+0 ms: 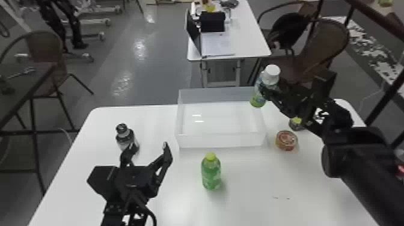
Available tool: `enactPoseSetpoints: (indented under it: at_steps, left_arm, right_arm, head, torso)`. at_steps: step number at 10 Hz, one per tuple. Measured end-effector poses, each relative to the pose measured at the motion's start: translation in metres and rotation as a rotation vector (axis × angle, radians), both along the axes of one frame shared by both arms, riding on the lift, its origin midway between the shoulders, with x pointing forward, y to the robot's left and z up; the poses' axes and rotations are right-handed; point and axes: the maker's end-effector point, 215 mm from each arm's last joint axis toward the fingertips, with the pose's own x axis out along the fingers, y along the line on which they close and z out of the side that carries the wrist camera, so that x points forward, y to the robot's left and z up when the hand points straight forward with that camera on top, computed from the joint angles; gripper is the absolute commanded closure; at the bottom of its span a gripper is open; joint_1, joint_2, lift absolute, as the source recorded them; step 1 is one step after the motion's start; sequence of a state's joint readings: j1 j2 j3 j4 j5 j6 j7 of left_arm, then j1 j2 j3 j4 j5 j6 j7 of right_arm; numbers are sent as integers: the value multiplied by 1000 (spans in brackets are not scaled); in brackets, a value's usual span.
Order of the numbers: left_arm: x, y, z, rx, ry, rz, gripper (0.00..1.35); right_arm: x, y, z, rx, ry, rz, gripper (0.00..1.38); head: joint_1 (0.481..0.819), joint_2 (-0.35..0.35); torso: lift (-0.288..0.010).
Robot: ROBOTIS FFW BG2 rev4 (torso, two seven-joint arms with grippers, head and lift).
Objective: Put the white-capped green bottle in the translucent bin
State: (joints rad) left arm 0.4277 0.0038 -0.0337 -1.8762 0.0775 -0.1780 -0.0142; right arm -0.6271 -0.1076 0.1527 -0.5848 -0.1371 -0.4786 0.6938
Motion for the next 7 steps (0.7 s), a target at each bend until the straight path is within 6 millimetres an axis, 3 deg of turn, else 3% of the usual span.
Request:
enactPoseSetpoints:
  at_steps: [1, 2, 3, 5, 7]
  left_arm:
    - [1, 7, 1, 32, -4, -3, 361]
    - [3, 9, 3, 39, -9, -2, 361]
    - [4, 6, 4, 38, -15, -6, 361]
    - [6, 4, 5, 38, -18, -13, 361]
    - [4, 5, 4, 37, -17, -10, 361]
  right_arm:
    - [2, -5, 1, 22, 5, -19, 561]
    - [3, -5, 2, 33, 6, -24, 91]
    - [4, 1, 2, 35, 11, -15, -2]
    - [0, 12, -4, 51, 34, 13, 300]
    - [-11, 18, -16, 116, 67, 25, 421]
  head:
    - [694, 86]
    - [691, 88]
    - [688, 90]
    - [689, 97]
    - [695, 106]
  torso:
    - [-19]
    - [-19]
    - [-19]
    - [-19]
    - [-19]
